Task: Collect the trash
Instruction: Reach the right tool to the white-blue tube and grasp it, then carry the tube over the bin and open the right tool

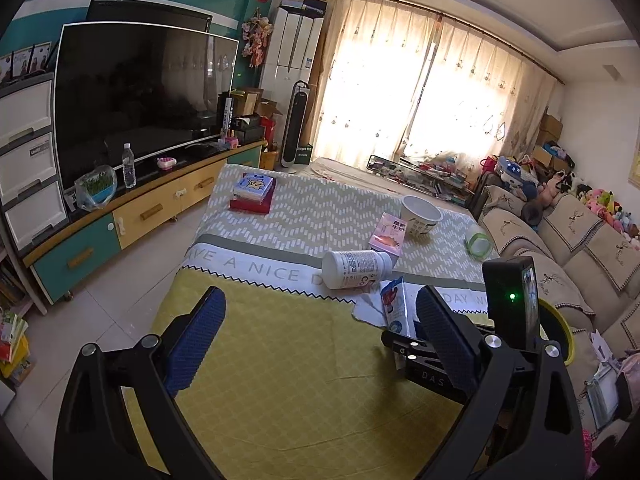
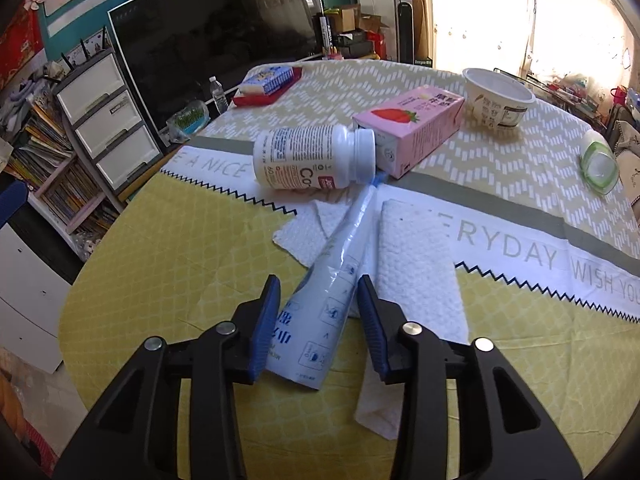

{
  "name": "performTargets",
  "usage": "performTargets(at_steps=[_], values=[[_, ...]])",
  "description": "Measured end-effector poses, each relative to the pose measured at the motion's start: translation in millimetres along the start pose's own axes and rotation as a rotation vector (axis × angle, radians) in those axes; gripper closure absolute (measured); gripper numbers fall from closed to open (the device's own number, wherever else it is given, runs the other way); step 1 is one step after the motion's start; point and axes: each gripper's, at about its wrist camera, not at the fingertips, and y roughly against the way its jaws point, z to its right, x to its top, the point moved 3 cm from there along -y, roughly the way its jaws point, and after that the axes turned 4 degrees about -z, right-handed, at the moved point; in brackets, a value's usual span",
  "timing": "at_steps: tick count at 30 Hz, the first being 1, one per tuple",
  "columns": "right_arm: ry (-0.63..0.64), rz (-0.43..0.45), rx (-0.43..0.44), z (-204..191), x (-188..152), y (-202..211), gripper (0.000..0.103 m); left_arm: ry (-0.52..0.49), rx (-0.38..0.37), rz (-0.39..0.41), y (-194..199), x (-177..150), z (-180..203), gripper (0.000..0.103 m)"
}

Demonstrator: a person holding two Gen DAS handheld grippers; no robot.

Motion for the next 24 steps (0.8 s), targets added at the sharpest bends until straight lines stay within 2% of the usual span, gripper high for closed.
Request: performTargets(at_steps=[2,4,6,9,15,19,24], values=[[0.004,0.004,-0.006,0.3,-0.5,-0.9,0.075,0.001,-0.001,-0.005,-3.5,0.0,-0.1,0.008],[0.000,0.010,0.012,0.9,-1.2,2.2,0.086,0.002,-0.001,-0.008,-5.7,0.2,-0.5,0.008],[-0.004,0.026,0.028,1.3,-1.2,8.6,0.090,0.004,-0.004,-0.008,-6.4,0.0,-0.3,0.008],[-0.008,0.047,0.081,0.9,-0.9,22.6,0.091,-0.001,-0.002,-0.009,-7.5,-0.1,1.6,0.008],[-0.011,0.113,0.119,4.6,-2.1,59.2,0.091,-0.015,-0.011,-0.021,-11.9,-0.7,11.3,0.008],[-0.047,0.166,0.096,27.6,-6.9,85.6,0.091,-0.036,-0.019,-0.034,-17.5,-1.4,22.1,0.008],[-0.168,0.236,-0.012,91.8,-18.5,117.6,0.091,-0.067,-0.033,-0.058,-29.5,-1.9,41.7,0.008]])
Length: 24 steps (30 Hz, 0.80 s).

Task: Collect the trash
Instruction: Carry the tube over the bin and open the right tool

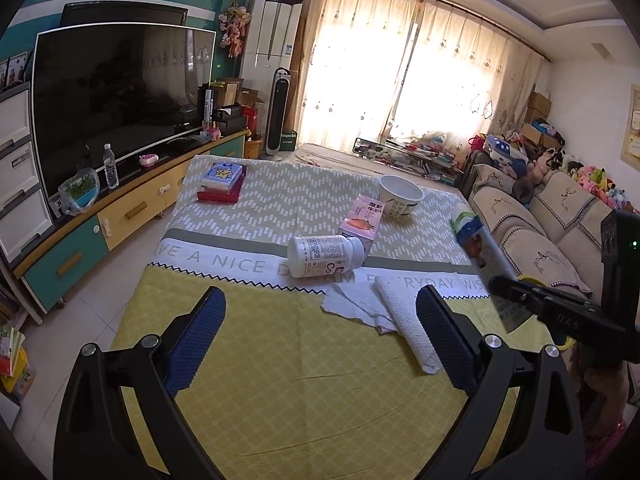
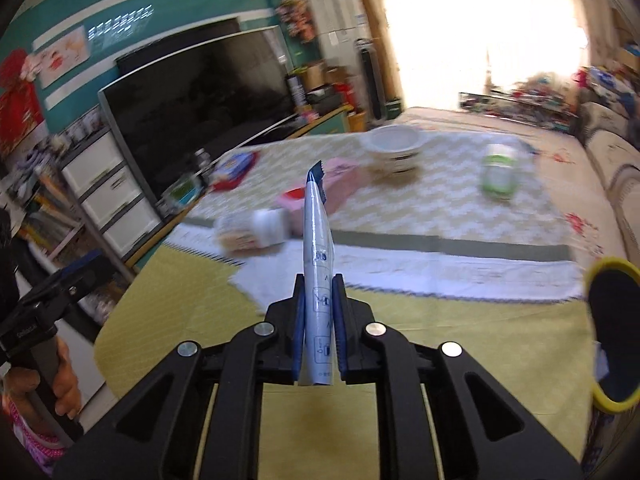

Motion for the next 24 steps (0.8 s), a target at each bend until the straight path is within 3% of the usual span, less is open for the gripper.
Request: performTargets(at_steps=[6,13,18,24], values=[[-0.197,0.064,-0.217,112.6,-7.2,33.4,0.090,-0.047,-0.031,-0.054,-27.3,0.3,33.8,0.008],[-0.375,0.055,-0.419,225.6,-39.3,52.3,0.090,-0.101,-0.044,-0.143,-78.6,-10.6,75.2,0.008],[-0.420,0.021,-0.495,274.9,-48.3,47.2,0.085,-0.131,-0.009,-0.205,-115.4,-13.4,96.0,0.008],[-0.457,0.009,-0.531,300.5,-58.4,42.5,0.067,-0.153,0.027,-0.241,-139.1,-13.2,108.4,0.008]])
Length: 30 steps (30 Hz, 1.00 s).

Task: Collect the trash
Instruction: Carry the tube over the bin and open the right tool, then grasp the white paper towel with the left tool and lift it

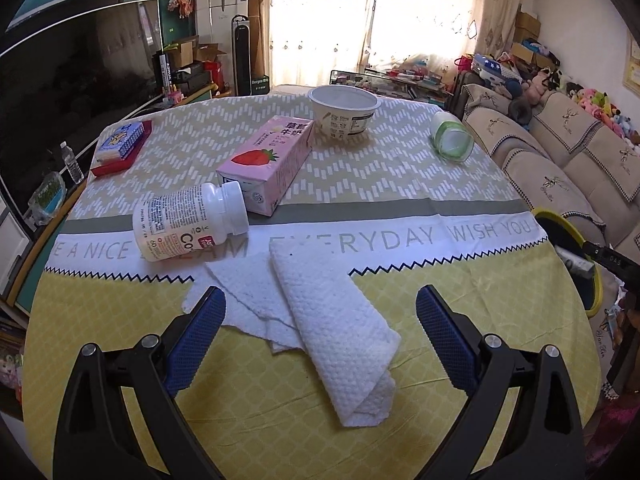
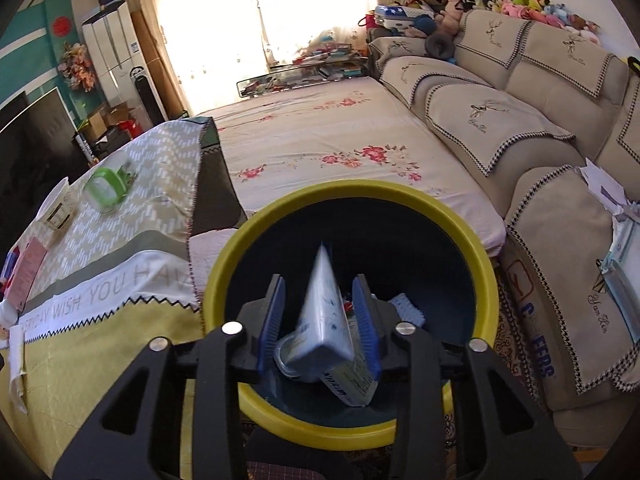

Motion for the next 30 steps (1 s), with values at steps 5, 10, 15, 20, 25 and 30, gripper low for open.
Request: performTargets(at_steps=[5,10,15,20,25,30], values=[[-0.029,0.003,0.009,9.2,-6.8,5.0,0.063,-0.008,0.037,-0.023,-11.0,1.0,1.9,0.008],[-0.035,-0.003,0.023,9.7,-10.6,6.1,0.061,0.001,0.069,-0.045,-21.8,1.3,0.1,0.008],[-0.028,-0.007,0.040,6.2,-13.4,5.0,0.059,0.013,0.088,-0.069,-33.7,2.1,-0.8,0.008],[-0.019,-0.013,0.054,2.3,-15.2,4.6,0.058,0.023,0.107,-0.088,-40.0,1.2,-0.3,0.025],[-0.022,-0.010,0.062,1.9,-16.4,7.4,0.058,0.023,0.114,-0.080,-37.7,1.5,-0.7,0.039],[-0.025,-0.008,0.064,3.2,-17.2,9.4,0.058,0.014,0.111,-0.067,-33.6,1.2,-0.9,0.062]])
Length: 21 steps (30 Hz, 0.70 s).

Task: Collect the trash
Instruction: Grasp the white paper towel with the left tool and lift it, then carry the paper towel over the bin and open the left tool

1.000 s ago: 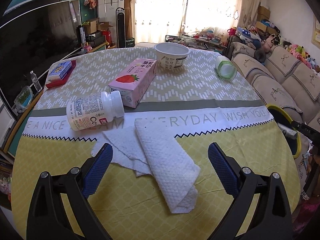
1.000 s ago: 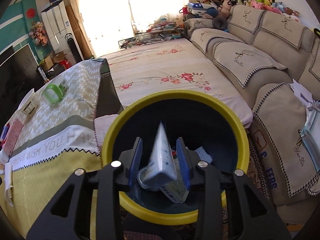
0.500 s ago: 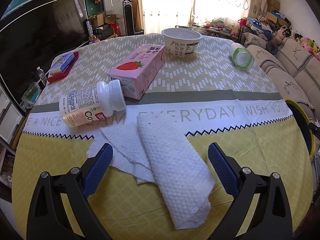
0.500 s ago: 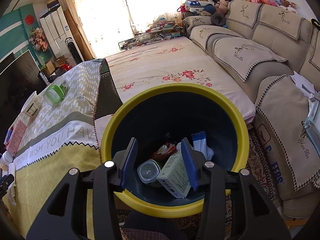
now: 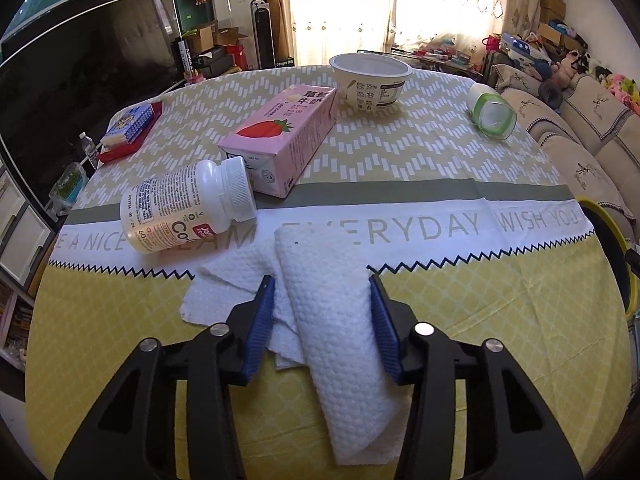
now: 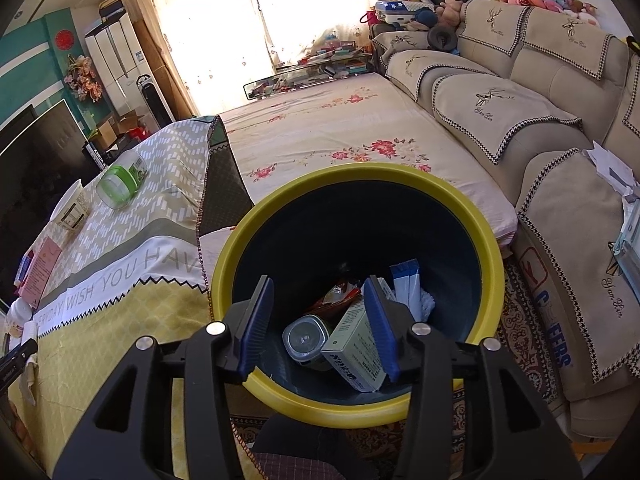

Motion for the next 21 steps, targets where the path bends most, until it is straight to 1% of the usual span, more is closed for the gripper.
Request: performTargets(at_steps=[1,2,3,4,9,15,19,21], values=[[0.000,0.001,0.001,0.0,0.2,-0.1,0.058,0.000,-0.004,0.002,0.6,-0.1,-0.6,0.068],[0.001,0.001,0.002,0.0,0.3,-0.1,0.058,0.000,-0.012,0.004,1.6,-0.4,-0.6,0.076],[0.001,0.002,0.003,-0.2,0.2,0.4,0.058,0.000,-0.021,0.004,2.4,-0.8,-0.6,0.081],[0.001,0.003,0.004,-0.2,0.4,0.9,0.058,0.000,-0.032,0.003,3.3,-1.1,-0.1,0.088],[-0.002,0.013,0.011,0.6,0.2,5.9,0.058,-0.014,-0.062,0.017,14.7,-0.7,6.2,0.091],[-0.014,0.039,0.023,6.4,0.4,18.7,0.058,-0.068,-0.109,0.074,45.0,5.3,28.7,0.091],[-0.024,0.064,0.023,13.0,0.4,30.9,0.058,-0.135,-0.172,0.111,64.9,14.5,59.5,0.091],[-0.032,0.077,0.019,18.8,0.0,37.4,0.058,-0.176,-0.229,0.125,73.0,20.3,80.9,0.091]])
